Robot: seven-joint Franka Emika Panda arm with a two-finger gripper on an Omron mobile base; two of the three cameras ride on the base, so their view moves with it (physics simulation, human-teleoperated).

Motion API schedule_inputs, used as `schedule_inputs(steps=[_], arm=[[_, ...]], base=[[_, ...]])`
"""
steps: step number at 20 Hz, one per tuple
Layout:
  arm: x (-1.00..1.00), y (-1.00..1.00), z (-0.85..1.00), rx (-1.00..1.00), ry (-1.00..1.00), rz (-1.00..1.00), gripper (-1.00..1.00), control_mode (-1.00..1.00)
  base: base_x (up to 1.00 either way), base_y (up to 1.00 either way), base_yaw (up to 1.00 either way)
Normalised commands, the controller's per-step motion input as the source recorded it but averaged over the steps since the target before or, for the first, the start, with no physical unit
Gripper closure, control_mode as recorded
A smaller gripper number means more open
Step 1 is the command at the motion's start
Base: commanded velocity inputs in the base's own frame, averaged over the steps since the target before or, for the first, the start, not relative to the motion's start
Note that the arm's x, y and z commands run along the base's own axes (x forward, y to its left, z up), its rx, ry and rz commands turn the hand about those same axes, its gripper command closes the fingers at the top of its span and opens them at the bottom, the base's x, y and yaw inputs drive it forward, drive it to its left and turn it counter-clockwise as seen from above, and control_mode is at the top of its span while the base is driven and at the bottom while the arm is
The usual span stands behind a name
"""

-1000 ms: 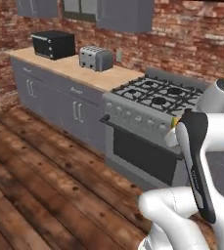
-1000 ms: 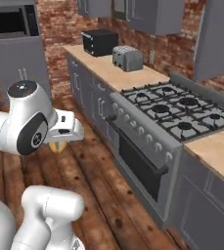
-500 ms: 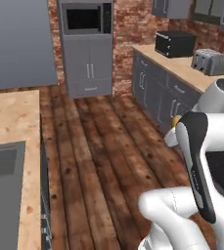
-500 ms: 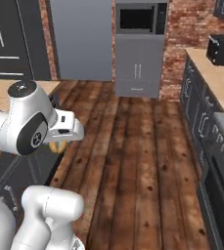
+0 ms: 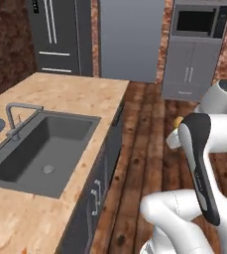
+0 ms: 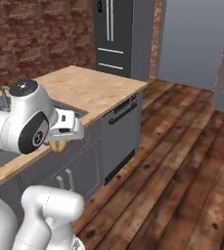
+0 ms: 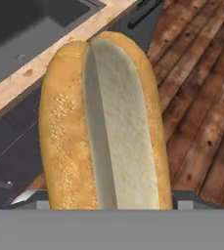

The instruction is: Move the hot dog bun to the plate on the dining table and place the condiment next to that plate. Then navigate to the fridge and take the sausage and place it on the plate as well.

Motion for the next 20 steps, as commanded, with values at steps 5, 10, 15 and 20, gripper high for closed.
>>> schedule_inputs(steps=[5, 10, 15, 20], arm=[[0.0, 0.0, 0.0, 0.0, 0.0, 0.0, 1.0, 1.0], [0.0, 0.0, 0.0, 0.0, 0.0, 0.0, 1.0, 1.0], [0.0, 0.0, 0.0, 0.0, 0.0, 0.0, 1.0, 1.0], [0.0, 0.0, 0.0, 0.0, 0.0, 0.0, 1.0, 1.0]], base=[[-0.75, 0.0, 0.57], [-0.96, 0.0, 0.43], [-0.87, 0.0, 0.23], [-0.52, 0.0, 0.24]])
